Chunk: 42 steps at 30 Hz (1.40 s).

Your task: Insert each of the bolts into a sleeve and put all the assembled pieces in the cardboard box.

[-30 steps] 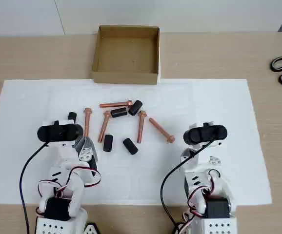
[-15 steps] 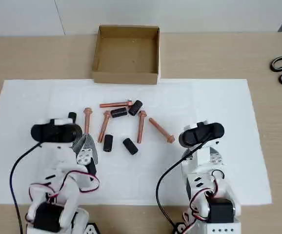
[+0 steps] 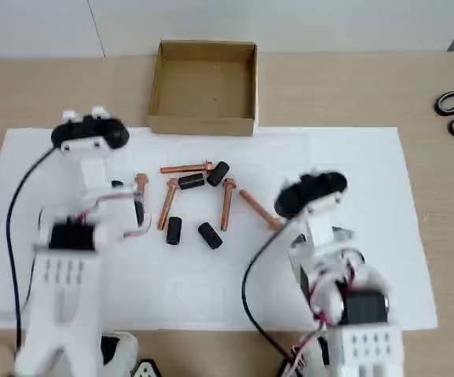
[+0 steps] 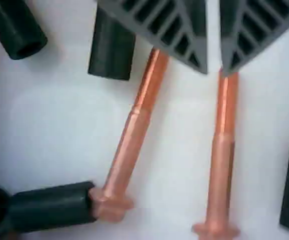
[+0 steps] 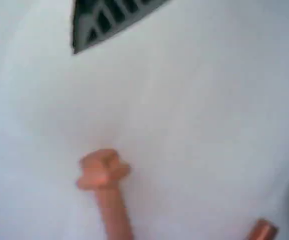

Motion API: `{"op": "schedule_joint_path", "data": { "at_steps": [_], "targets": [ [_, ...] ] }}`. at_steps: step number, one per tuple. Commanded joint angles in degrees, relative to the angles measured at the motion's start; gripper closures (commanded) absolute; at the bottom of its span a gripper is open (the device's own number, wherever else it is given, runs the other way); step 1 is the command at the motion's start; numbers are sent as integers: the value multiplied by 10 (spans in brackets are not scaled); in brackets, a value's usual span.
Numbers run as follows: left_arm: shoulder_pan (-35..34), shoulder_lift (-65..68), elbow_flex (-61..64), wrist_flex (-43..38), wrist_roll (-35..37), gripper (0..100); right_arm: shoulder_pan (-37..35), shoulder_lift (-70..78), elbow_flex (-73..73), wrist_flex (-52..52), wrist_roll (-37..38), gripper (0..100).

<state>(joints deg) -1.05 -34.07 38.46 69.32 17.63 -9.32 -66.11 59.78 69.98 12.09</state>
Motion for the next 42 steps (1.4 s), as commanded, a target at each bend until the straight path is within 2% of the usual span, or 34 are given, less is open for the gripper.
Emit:
{"op": "schedule_joint_path", "data": {
  "at_steps": [1,6,12,18,25,35,42],
  "targets": [
    [-3,139,-128,71,37,993,-50,195,-179,54,-52,835],
    [-3,287,-235,155,46,993,-166,421,-377,167,-113,835],
    [-27,345,-261,164,101,993,-263,604,-546,242,-130,835],
    [-66,348,-262,167,105,993,-269,732,-619,242,-131,835],
    [-67,345,-262,168,106,993,-270,836,-686,212,-129,835],
    [-68,348,-261,168,106,993,-371,873,-748,211,-129,835],
    [-68,349,-259,169,106,993,-362,916,-751,209,-129,835]
  ]
}}
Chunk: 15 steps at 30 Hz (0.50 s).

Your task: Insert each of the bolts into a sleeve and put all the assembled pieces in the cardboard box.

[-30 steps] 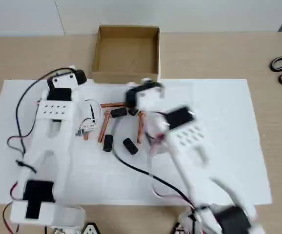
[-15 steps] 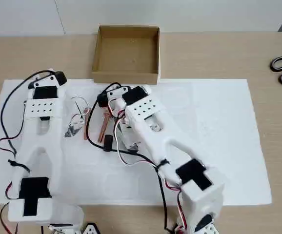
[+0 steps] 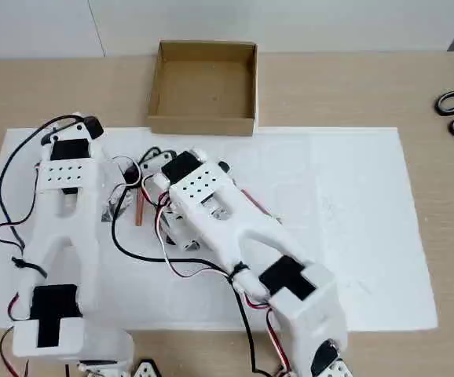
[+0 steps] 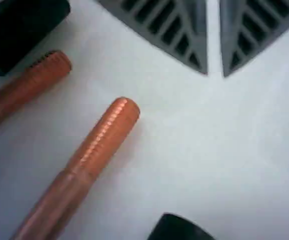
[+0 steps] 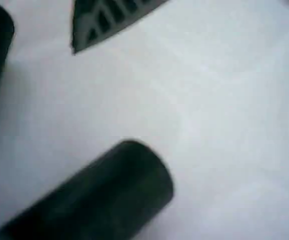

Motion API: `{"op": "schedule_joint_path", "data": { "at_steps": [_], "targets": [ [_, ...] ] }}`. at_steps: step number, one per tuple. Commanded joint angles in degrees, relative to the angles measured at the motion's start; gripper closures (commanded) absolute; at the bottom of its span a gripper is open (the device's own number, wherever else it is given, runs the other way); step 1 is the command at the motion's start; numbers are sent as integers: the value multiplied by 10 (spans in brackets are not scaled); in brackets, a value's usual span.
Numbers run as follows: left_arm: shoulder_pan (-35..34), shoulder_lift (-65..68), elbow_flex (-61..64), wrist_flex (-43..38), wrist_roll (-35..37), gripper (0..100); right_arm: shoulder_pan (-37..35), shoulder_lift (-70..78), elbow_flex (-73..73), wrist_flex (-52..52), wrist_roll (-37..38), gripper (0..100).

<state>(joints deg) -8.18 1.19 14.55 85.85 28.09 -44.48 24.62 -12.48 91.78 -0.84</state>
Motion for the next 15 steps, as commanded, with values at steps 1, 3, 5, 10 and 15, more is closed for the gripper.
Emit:
{"op": "schedule_joint_path", "data": {
  "at_steps": [1,3,5,10,15],
  "targets": [
    [4,-4,-20,4,2,993,-9,19,-31,-13,0,835],
    [4,-4,-20,4,2,993,-9,36,-39,-22,0,835],
    [4,-4,-20,4,2,993,-8,50,-52,-29,0,835],
    [-47,-10,-26,4,2,993,-7,65,-63,-28,0,835],
    [-154,-10,-101,55,2,993,15,66,-65,-29,0,836]
  ]
}}
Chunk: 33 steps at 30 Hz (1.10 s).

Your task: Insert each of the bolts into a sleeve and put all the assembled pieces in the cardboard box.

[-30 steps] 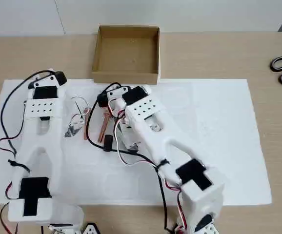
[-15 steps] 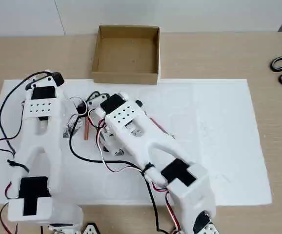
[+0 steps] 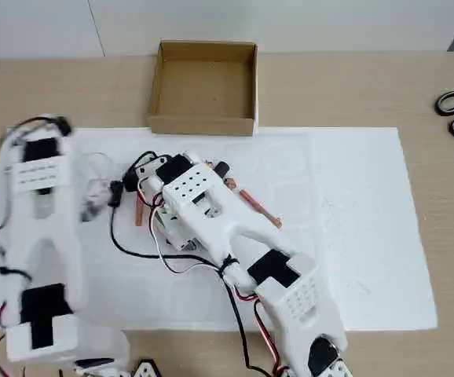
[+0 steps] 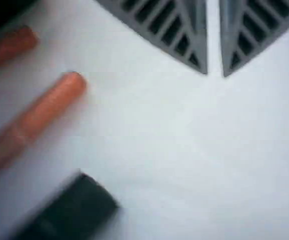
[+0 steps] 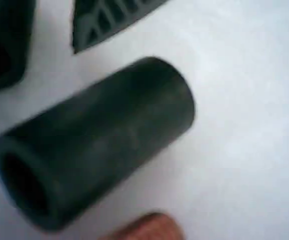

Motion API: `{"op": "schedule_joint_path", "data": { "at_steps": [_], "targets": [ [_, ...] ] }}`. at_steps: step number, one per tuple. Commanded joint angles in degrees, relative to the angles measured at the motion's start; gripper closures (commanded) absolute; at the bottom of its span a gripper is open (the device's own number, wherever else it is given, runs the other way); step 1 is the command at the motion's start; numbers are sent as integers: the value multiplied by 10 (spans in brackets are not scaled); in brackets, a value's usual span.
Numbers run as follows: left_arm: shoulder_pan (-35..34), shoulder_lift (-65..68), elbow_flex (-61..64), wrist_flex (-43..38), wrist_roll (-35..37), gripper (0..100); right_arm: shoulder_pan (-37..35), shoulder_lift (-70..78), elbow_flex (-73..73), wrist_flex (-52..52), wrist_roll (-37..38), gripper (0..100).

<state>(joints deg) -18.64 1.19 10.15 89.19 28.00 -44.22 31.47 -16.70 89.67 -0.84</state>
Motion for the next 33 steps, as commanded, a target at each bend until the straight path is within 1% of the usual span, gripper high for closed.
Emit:
{"op": "schedule_joint_path", "data": {
  "at_steps": [1,3,5,12,14,17,18,20,23,27,33],
  "targets": [
    [-66,-10,-79,30,3,993,18,-2,-23,-7,0,836],
    [-89,-10,-126,54,3,993,30,-2,-23,-7,-1,836],
    [-94,-10,-153,73,3,993,37,-2,-23,-7,-1,836],
    [-94,-8,-160,85,3,993,43,14,-23,-7,0,838],
    [-93,-8,-160,85,3,993,43,30,-23,-7,0,868],
    [-93,-8,-160,86,3,993,43,61,-23,-7,0,976],
    [-93,-8,-160,86,3,993,43,72,-25,-8,0,998],
    [-93,-8,-160,86,3,993,44,85,-25,-6,0,985],
    [-93,-9,-160,86,3,993,46,86,-25,-2,0,991],
    [-93,-9,-160,87,3,993,44,41,-25,15,19,991],
    [-85,-9,-160,87,2,993,46,-89,-25,47,42,991]
  ]
}}
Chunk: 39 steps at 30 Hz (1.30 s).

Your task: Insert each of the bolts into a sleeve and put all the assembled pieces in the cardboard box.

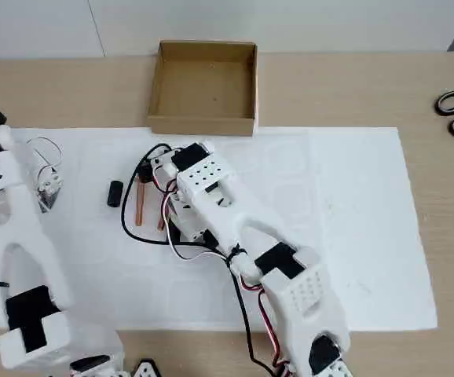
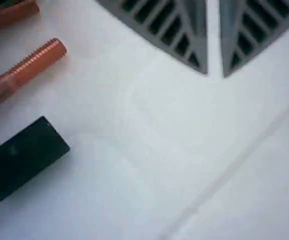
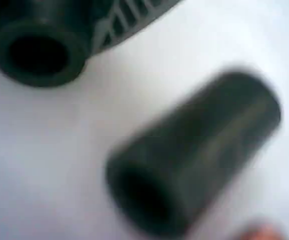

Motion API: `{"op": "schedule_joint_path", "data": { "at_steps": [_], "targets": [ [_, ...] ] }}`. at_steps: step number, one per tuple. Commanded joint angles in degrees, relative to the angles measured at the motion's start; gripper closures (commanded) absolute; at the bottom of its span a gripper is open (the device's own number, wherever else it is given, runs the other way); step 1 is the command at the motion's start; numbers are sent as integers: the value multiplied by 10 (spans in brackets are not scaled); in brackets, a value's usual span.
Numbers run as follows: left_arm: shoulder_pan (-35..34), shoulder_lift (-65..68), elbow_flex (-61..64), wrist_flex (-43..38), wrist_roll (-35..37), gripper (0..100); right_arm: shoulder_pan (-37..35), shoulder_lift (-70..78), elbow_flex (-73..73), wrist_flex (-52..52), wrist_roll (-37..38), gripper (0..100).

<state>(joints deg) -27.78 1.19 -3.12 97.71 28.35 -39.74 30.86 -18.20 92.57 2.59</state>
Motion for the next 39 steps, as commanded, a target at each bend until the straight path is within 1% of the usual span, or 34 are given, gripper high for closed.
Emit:
{"op": "schedule_joint_path", "data": {
  "at_steps": [1,6,9,11,16,18,20,22,26,29,32,35,39],
  "targets": [
    [15,-9,-27,2,-3,993,1,-103,-11,22,8,991],
    [94,-7,-27,2,-4,993,3,-197,-11,26,8,994],
    [143,-4,-28,-2,-4,991,30,-249,-11,26,8,994],
    [172,-3,-28,-2,-23,991,71,-284,-11,27,6,994],
    [213,-3,-29,-2,-136,991,204,-407,-7,34,3,993],
    [222,-3,-29,-9,-156,991,245,-462,4,32,2,992],
    [225,-3,-29,-14,-156,990,265,-513,36,24,2,991],
    [229,-2,-29,-18,-155,989,267,-564,88,9,2,991],
    [247,27,-44,-1,-155,989,266,-667,233,-68,3,991],
    [244,83,-98,25,-156,989,266,-749,360,-142,4,991],
    [236,130,-156,27,-156,989,265,-829,491,-226,6,991],
    [238,147,-201,27,-156,989,240,-895,613,-330,5,991],
    [265,150,-212,27,-156,990,217,-982,764,-384,6,993]
  ]
}}
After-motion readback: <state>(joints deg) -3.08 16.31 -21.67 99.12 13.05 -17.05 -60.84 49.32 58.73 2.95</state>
